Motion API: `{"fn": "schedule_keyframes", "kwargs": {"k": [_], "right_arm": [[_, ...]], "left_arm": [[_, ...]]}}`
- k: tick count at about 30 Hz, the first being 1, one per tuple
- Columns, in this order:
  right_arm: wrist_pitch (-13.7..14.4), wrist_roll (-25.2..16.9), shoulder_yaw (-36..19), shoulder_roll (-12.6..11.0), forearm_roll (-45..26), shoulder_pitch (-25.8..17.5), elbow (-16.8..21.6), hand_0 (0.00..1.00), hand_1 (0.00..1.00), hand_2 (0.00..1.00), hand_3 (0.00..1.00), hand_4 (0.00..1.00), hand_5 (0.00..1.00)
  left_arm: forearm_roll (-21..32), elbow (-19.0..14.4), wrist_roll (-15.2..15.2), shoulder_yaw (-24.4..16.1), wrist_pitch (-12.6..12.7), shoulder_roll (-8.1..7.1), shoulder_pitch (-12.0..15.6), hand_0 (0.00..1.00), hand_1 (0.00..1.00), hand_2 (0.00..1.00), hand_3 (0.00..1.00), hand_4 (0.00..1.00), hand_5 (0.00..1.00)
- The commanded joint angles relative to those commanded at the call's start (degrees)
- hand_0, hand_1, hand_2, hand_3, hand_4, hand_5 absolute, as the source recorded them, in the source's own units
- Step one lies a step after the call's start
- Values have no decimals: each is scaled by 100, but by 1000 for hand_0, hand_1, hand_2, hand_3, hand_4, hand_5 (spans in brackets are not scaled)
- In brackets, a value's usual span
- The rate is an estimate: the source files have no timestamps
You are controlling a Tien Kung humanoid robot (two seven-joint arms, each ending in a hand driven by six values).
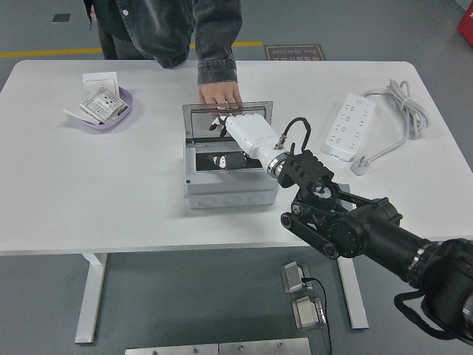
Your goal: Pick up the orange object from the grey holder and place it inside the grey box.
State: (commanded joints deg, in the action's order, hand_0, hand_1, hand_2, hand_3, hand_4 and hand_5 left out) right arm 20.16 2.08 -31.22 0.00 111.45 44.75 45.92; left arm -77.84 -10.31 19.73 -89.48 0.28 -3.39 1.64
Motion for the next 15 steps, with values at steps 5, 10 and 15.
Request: {"fn": "schedule_keyframes", "kwargs": {"k": [5,10,15], "right_arm": [[-19,55,-15,-86,-425,-112,498,646,541,570,743,833,398],[-110,137,-56,-443,-974,-261,1092,646,541,570,743,833,398],[-272,246,-187,-774,-1342,-367,1698,639,538,574,749,840,411]], "left_arm": [[7,0,-3,-4,4,17,31,634,649,449,625,657,405],[50,0,-9,19,11,35,69,634,649,449,625,657,405],[93,0,-15,46,17,48,106,634,649,448,625,656,405]]}}
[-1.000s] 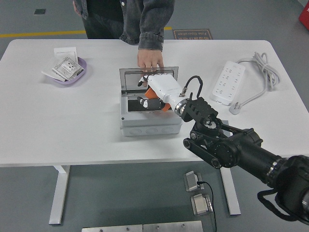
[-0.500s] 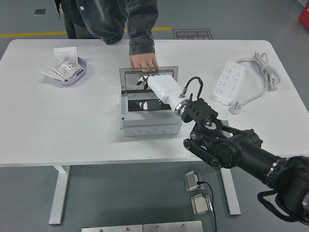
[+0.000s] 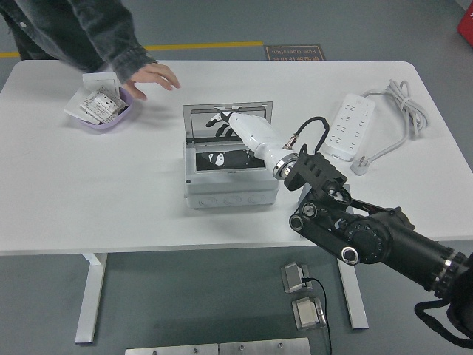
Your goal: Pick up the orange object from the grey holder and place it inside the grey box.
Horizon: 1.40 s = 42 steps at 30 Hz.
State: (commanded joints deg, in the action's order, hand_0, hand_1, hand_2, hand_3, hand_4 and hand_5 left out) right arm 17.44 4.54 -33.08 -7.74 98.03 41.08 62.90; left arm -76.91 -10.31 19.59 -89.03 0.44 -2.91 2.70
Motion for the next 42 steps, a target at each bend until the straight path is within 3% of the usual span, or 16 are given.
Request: {"fn": "schedule_keyframes", "kwargs": {"k": [10,18,25,33,38,42], "right_arm": [[-259,189,-324,-214,-149,140,615,588,521,587,748,839,426],[-355,246,-465,-126,-94,499,497,565,502,587,746,837,427],[-396,158,-428,159,-303,973,-266,545,487,583,748,841,433],[-354,-96,-284,605,-780,1341,-1542,533,480,577,739,821,420],[-303,-210,-267,701,-953,1368,-2196,542,481,577,735,813,414],[-262,-261,-238,699,-1009,1311,-2457,542,481,577,735,813,414]], "left_arm": [[9,0,-8,-4,4,4,20,634,648,447,625,655,408],[-30,0,5,-23,-1,-5,17,634,648,446,626,656,409],[-91,0,11,-54,-11,-9,-20,634,649,446,625,656,411],[-145,0,9,-72,-27,-7,-74,634,648,447,626,660,413],[-160,0,9,-70,-33,-6,-84,634,648,447,625,660,413],[-151,0,3,-51,-38,-3,-84,634,648,447,625,660,413]]}}
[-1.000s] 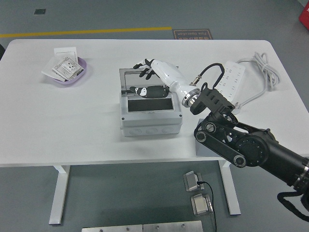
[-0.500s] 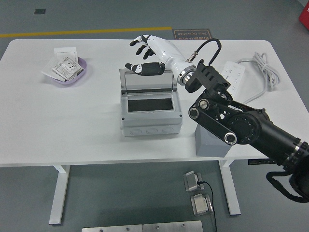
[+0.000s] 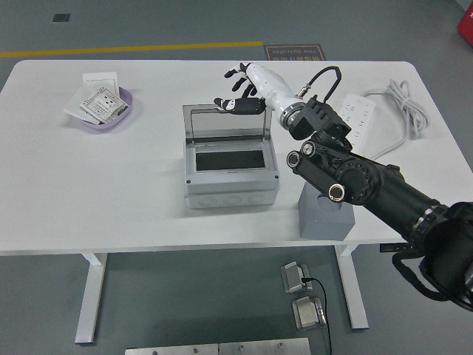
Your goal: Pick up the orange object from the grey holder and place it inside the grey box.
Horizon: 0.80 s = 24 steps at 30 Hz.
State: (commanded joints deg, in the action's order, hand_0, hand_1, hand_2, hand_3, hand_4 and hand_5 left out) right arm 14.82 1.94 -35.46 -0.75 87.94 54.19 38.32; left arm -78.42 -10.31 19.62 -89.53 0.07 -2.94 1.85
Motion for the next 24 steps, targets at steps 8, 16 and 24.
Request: {"fn": "schedule_keyframes", "kwargs": {"k": [8,16,24], "right_arm": [[66,-8,112,-150,-14,-142,212,545,470,575,730,805,421],[112,58,233,-314,94,-241,704,545,466,575,725,803,427],[129,104,382,-297,164,-250,999,535,467,566,724,800,425]], "left_arm": [[27,0,-19,20,2,11,9,634,648,448,626,662,414],[77,0,-31,65,4,21,39,634,648,448,626,663,414],[97,0,-46,95,-1,33,29,634,648,448,626,663,415]]}}
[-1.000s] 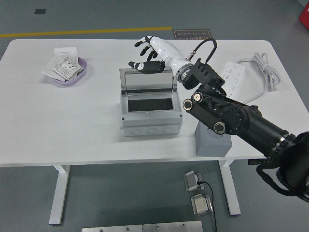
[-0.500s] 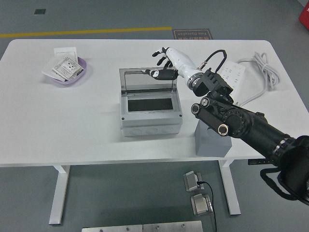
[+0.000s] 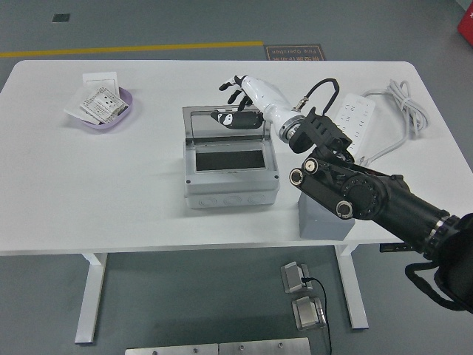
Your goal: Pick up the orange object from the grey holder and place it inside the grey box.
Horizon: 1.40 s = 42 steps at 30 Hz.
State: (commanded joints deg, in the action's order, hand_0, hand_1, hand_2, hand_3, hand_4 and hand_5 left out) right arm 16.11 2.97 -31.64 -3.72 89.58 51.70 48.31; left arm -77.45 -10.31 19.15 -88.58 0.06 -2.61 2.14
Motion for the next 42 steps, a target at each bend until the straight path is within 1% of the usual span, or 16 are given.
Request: {"fn": "schedule_keyframes", "kwargs": {"k": [7,14,25,26,31,32,38,42], "right_arm": [[-18,36,98,79,50,31,59,524,465,567,720,799,430],[-40,102,163,15,156,-15,280,517,461,565,715,794,426],[-124,279,197,-198,500,-132,863,513,461,566,714,785,416],[-136,302,188,-231,538,-150,938,494,458,562,715,774,401],[-169,367,163,-338,624,-215,1149,494,458,562,715,774,401],[-169,374,162,-371,631,-241,1201,468,456,563,715,772,397],[-141,369,173,-505,623,-408,1390,468,449,563,716,771,393],[-119,368,172,-547,627,-490,1466,468,449,563,716,771,393]], "left_arm": [[-1,0,-2,7,-2,1,-3,634,649,448,627,664,414],[-1,0,6,17,-5,7,22,634,648,448,626,662,414],[-21,0,2,5,-8,27,38,634,649,448,626,663,414],[-25,0,4,2,-8,29,45,634,648,449,625,663,415],[-21,0,0,6,-7,34,57,634,648,449,625,663,415],[-11,0,-4,13,-6,36,59,633,649,447,625,663,414],[10,0,-5,36,-7,51,82,633,649,448,623,663,417],[7,0,-4,27,-1,54,94,633,649,448,623,663,417]]}}
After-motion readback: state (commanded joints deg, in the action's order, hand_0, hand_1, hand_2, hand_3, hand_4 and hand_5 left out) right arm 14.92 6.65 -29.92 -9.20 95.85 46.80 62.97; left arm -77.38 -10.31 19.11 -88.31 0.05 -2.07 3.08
